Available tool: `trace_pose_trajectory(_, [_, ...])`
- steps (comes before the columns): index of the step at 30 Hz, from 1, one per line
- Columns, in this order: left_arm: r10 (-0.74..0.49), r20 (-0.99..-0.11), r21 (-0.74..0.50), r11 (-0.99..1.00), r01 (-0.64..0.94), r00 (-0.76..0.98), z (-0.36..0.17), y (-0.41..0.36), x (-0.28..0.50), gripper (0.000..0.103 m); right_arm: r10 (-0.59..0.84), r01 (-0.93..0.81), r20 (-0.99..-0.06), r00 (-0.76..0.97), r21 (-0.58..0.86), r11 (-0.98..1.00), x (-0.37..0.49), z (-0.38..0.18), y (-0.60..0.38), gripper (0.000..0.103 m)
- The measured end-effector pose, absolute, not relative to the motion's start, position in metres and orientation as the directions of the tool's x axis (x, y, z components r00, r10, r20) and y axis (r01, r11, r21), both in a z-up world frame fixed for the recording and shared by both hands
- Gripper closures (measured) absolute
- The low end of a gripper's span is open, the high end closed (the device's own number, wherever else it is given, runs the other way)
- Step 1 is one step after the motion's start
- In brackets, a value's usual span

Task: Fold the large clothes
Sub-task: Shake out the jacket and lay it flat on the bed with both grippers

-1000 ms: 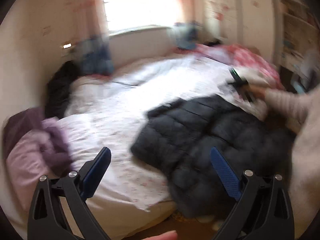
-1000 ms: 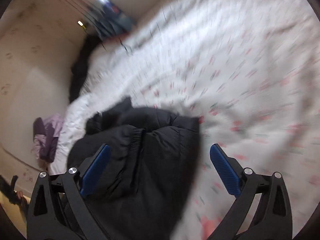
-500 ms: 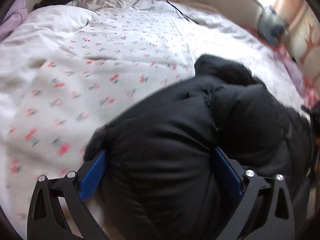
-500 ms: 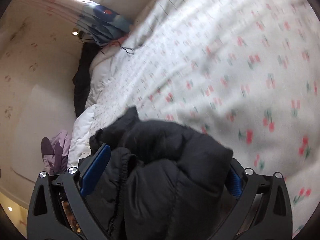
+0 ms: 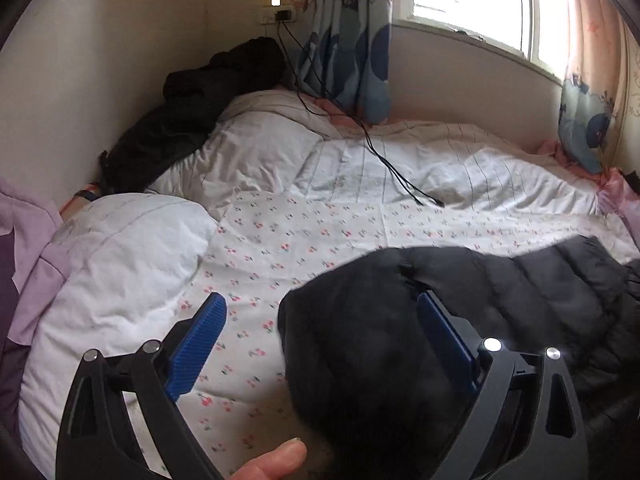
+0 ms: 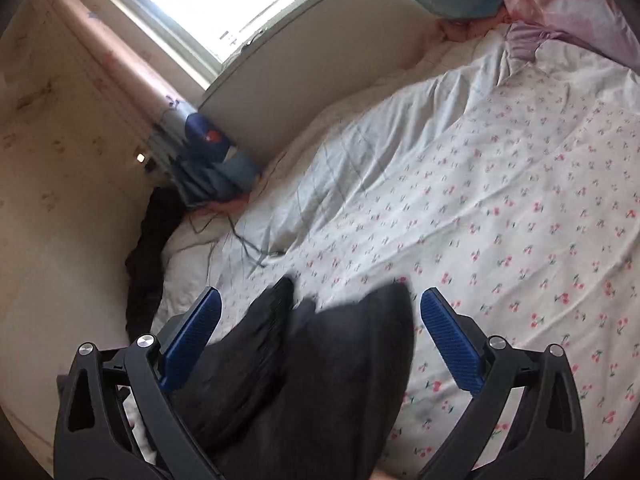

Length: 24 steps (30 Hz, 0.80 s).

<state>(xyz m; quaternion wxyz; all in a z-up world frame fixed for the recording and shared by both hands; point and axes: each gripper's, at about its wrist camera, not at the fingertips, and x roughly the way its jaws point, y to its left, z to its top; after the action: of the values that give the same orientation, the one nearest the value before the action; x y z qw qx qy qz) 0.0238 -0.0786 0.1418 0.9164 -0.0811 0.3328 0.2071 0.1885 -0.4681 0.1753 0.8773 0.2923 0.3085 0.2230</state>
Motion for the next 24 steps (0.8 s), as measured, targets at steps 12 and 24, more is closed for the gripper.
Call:
trace_pose_trajectory(12, [-0.038, -0.761, -0.164, 0.977, -0.136, 0.647, 0.042, -0.223, 0.131, 0.011, 0.628, -0.493, -0.592, 0.505, 0.399, 0.773, 0.083, 0.049, -0.355, 0.006])
trace_pose_trajectory(24, [0.157, -0.683, 0.084, 0.987, -0.136, 0.713, 0.038, -0.247, 0.178, 0.011, 0.729, -0.506, -0.457, 0.510, 0.526, 0.684, 0.080, 0.019, -0.389, 0.006])
